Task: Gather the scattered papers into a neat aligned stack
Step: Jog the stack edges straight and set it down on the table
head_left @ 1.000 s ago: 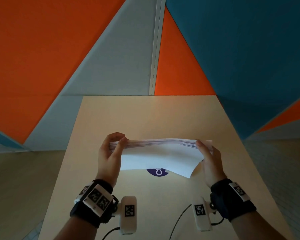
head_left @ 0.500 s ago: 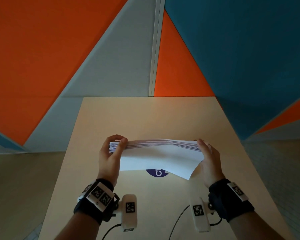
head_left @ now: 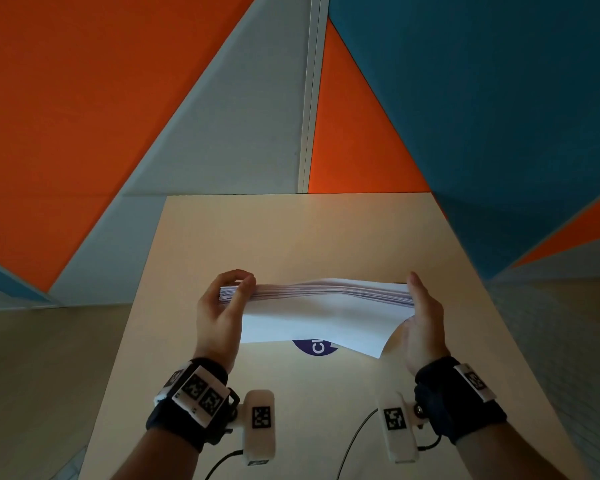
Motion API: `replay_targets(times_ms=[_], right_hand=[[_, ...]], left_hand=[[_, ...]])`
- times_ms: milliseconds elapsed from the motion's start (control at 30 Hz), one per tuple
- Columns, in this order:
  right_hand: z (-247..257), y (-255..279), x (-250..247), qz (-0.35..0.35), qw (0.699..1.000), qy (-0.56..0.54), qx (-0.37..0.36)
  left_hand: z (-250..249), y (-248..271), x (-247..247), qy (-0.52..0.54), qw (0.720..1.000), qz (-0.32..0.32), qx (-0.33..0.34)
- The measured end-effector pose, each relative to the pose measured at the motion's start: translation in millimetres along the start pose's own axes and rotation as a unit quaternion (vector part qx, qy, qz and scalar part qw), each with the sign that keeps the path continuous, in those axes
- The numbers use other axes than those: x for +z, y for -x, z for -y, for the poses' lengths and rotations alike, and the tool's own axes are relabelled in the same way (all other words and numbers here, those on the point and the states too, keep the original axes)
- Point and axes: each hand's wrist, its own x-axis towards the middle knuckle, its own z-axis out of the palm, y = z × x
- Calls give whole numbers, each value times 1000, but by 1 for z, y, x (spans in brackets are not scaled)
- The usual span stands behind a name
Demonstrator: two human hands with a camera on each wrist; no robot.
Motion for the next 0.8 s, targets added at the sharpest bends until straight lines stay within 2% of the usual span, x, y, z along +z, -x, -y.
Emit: replay_targets(times_ms=[100, 400, 533, 800], right_hand=[[1, -1, 2, -14, 1000, 13, 2], [0, 2, -1, -8, 997, 51, -53], [2, -1, -1, -30, 996, 66, -50], [5, 0, 2, -31, 996, 60, -61]], left_hand=[[1, -1, -1, -3, 1000, -3, -5], [0, -5, -1, -4, 1000, 9, -1], [2, -7, -1, -4, 1000, 10, -8], [0, -7, -1, -1, 1000, 13, -18]])
